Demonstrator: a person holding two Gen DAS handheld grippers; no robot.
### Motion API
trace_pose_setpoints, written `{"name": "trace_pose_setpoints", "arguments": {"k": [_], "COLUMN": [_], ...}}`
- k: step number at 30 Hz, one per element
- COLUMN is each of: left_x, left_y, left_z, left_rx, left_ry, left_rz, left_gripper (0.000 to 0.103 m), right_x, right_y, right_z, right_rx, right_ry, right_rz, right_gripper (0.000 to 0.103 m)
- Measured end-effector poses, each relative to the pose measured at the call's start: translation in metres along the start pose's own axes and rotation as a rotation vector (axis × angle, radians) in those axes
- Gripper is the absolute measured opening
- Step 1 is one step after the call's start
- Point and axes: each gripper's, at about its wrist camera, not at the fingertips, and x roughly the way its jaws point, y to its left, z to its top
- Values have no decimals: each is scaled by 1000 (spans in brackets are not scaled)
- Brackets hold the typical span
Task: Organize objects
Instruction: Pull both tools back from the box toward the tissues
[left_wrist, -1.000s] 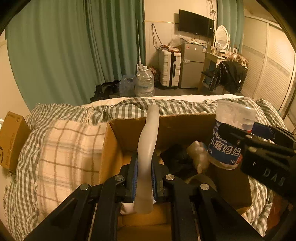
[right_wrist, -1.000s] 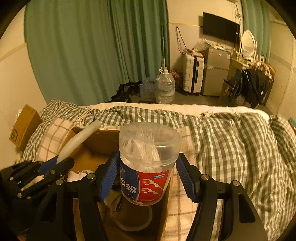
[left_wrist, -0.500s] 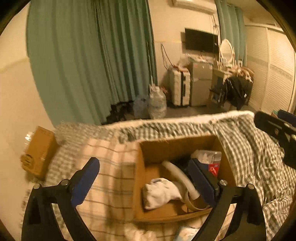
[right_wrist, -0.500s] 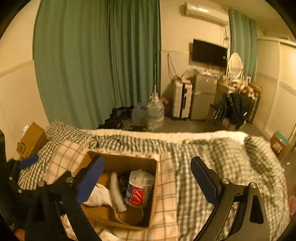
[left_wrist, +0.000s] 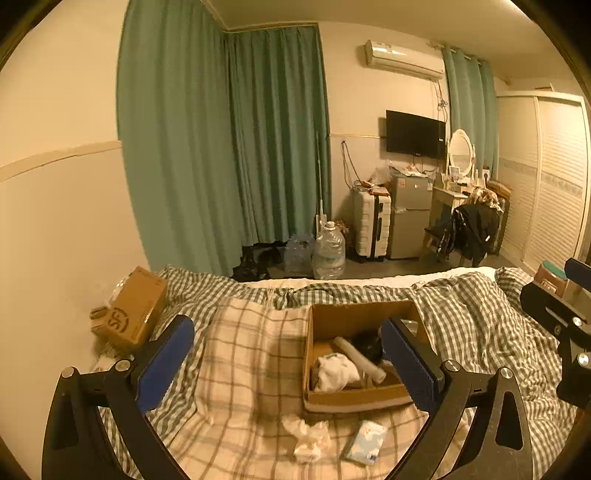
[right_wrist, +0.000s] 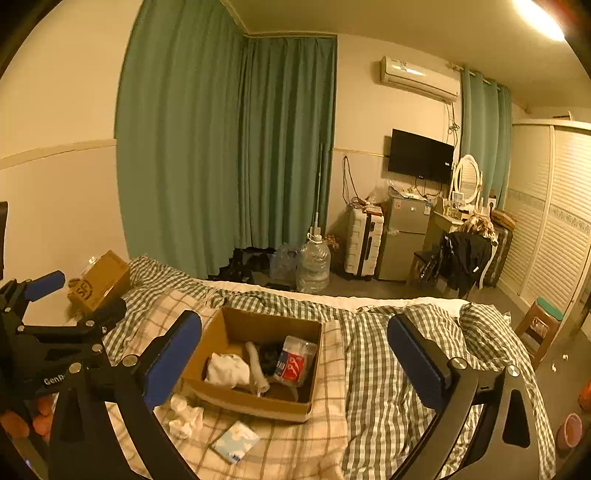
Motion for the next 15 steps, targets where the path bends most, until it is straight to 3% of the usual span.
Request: {"name": "trace_pose_setpoints", "arguments": {"k": [6, 15], "left_x": [3, 68], "left_y": [9, 6], "left_z": [-34, -112], "left_rx": [-26, -36], "left_ry": [41, 214], "left_rz": [31, 76], "left_gripper": [103, 103], "right_x": [-2, 80], "right_y": [9, 17], "right_z": [-32, -107], "right_rx": [-6, -4], "right_ry": [41, 226], "right_rz": [21, 12], "right_gripper": [101, 101]}}
